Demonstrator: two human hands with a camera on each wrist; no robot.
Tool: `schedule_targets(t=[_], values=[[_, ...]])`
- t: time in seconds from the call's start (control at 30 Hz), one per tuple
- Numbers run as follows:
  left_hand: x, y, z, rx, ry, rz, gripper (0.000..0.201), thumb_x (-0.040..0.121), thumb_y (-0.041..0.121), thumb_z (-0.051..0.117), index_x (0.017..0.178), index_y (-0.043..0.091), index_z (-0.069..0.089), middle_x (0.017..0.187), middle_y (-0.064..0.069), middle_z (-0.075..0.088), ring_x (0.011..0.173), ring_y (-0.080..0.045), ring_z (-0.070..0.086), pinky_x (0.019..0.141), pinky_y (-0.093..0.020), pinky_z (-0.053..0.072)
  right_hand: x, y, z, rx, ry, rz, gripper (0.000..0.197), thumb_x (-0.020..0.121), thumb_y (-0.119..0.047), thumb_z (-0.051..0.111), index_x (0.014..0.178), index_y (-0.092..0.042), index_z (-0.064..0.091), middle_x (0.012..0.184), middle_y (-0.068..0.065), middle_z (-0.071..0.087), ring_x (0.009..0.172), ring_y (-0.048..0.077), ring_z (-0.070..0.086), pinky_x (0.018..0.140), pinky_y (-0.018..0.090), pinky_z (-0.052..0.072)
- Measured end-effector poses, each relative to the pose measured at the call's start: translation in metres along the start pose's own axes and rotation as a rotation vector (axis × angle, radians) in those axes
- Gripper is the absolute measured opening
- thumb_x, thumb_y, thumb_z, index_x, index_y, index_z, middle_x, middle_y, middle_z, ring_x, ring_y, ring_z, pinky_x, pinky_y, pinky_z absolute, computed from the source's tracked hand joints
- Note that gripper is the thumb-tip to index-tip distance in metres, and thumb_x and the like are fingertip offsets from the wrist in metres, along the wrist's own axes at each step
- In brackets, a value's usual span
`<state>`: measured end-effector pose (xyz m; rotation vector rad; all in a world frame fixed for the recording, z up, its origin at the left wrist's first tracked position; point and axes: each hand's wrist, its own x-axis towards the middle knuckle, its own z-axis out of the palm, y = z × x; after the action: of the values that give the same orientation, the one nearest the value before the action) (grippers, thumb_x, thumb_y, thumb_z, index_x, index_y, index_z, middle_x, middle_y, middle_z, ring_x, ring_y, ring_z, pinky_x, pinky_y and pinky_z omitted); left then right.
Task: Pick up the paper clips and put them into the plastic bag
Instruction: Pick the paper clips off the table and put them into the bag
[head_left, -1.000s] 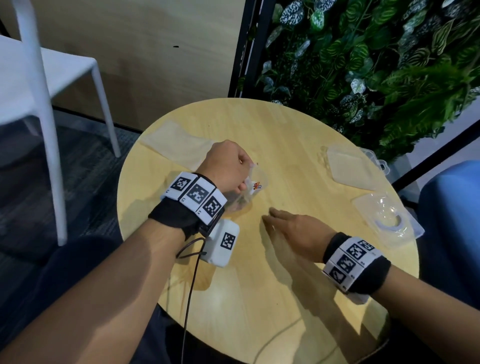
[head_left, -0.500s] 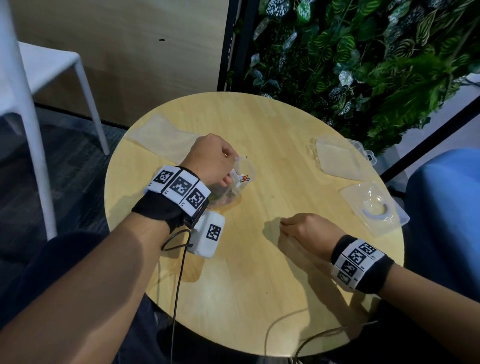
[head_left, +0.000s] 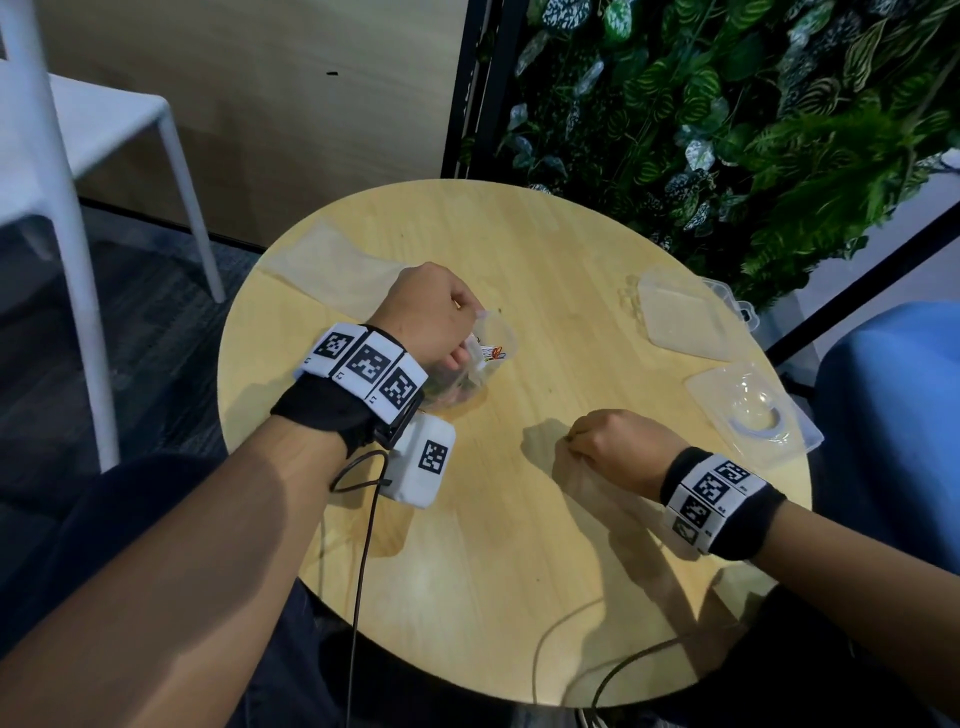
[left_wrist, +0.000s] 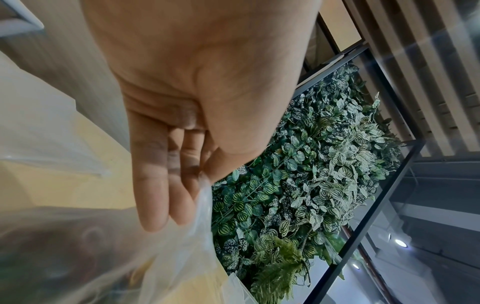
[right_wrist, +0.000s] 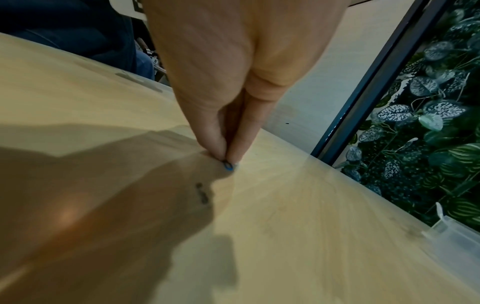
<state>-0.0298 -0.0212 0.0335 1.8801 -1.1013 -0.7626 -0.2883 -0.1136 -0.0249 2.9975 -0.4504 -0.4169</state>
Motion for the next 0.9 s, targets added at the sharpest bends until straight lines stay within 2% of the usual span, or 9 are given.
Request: schedule_targets(t=[0.2,0.3,0.43,0.5,0.57,0.63,0.7,0.8,0.9], values=[[-0.001,0.000,0.000,-0.006,-0.019,-0.012,0.022,0.099,0.009,0.051,0.095,0.010,0.073,0.071,-0.013,0.073,0.057,-0.023,0.074,0.053,-0.028,0.060,0.017,0.001,-0.013,0.153,-0.035,0.277,0.013,0.084,-0.018,0.057,0.078,-0.012,0.067,0.073,0.005,0.064,0.066,0.026,0.058,0.059,0.030,0.048],[-0.001,0.002,0.001,-0.011,-0.030,-0.009,0.022,0.099,0.008,0.051,0.096,0.009,0.073,0.071,-0.014,0.073,0.054,-0.021,0.073,0.050,-0.026,0.058,0.021,0.014,-0.013,0.250,0.043,0.387,0.017,0.081,-0.019,0.061,0.065,-0.011,0.061,0.059,0.004,0.058,0.056,0.024,0.051,0.054,0.028,0.044],[-0.001,0.002,0.002,-0.013,-0.028,-0.012,0.023,0.099,0.008,0.051,0.095,0.009,0.073,0.071,-0.014,0.072,0.057,-0.024,0.074,0.053,-0.028,0.060,0.022,0.040,-0.016,0.492,0.108,0.585,0.010,0.074,-0.016,0.075,0.068,-0.010,0.070,0.066,0.000,0.067,0.061,0.016,0.058,0.052,0.019,0.042],[0.000,0.002,0.002,-0.013,-0.027,-0.013,0.022,0.099,0.008,0.051,0.096,0.009,0.073,0.072,-0.014,0.073,0.056,-0.022,0.073,0.054,-0.030,0.061,0.020,0.051,-0.014,0.759,0.187,0.733,0.008,0.073,-0.015,0.077,0.069,-0.009,0.074,0.069,0.001,0.071,0.064,0.012,0.062,0.057,0.021,0.048],[0.001,0.003,0.004,-0.012,-0.033,-0.016,0.022,0.099,0.009,0.052,0.096,0.010,0.073,0.072,-0.013,0.073,0.055,-0.021,0.073,0.055,-0.031,0.062,0.017,0.057,-0.009,1.047,0.278,0.830,0.007,0.074,-0.009,0.076,0.070,-0.003,0.074,0.071,0.010,0.073,0.068,0.018,0.067,0.071,0.034,0.060],[0.002,0.003,0.006,-0.006,-0.045,-0.017,0.022,0.099,0.009,0.052,0.096,0.010,0.073,0.071,-0.012,0.073,0.056,-0.022,0.074,0.057,-0.033,0.063,0.016,0.063,-0.007,1.204,0.314,0.853,0.006,0.076,-0.005,0.074,0.072,0.000,0.073,0.072,0.015,0.072,0.070,0.023,0.067,0.082,0.043,0.059],[0.002,0.003,0.006,-0.001,-0.055,-0.015,0.022,0.099,0.009,0.051,0.095,0.011,0.073,0.070,-0.013,0.073,0.058,-0.025,0.075,0.059,-0.036,0.064,0.016,0.067,-0.009,1.150,0.262,0.836,0.005,0.077,-0.007,0.075,0.072,-0.006,0.074,0.071,0.012,0.073,0.071,0.024,0.069,0.082,0.041,0.059],[0.002,0.003,0.006,0.000,-0.062,-0.018,0.023,0.099,0.010,0.051,0.093,0.012,0.073,0.071,-0.015,0.073,0.060,-0.027,0.075,0.061,-0.041,0.065,0.015,0.069,-0.017,0.768,0.101,0.722,0.007,0.078,-0.015,0.075,0.073,-0.018,0.078,0.065,-0.002,0.073,0.066,0.012,0.067,0.064,0.022,0.054],[0.001,0.003,0.005,0.000,-0.065,-0.024,0.023,0.099,0.010,0.051,0.093,0.012,0.073,0.072,-0.016,0.074,0.061,-0.028,0.075,0.062,-0.044,0.065,0.017,0.061,-0.019,0.652,-0.014,0.569,0.003,0.077,-0.021,0.079,0.076,-0.023,0.080,0.063,-0.007,0.073,0.063,0.007,0.065,0.056,0.016,0.049]])
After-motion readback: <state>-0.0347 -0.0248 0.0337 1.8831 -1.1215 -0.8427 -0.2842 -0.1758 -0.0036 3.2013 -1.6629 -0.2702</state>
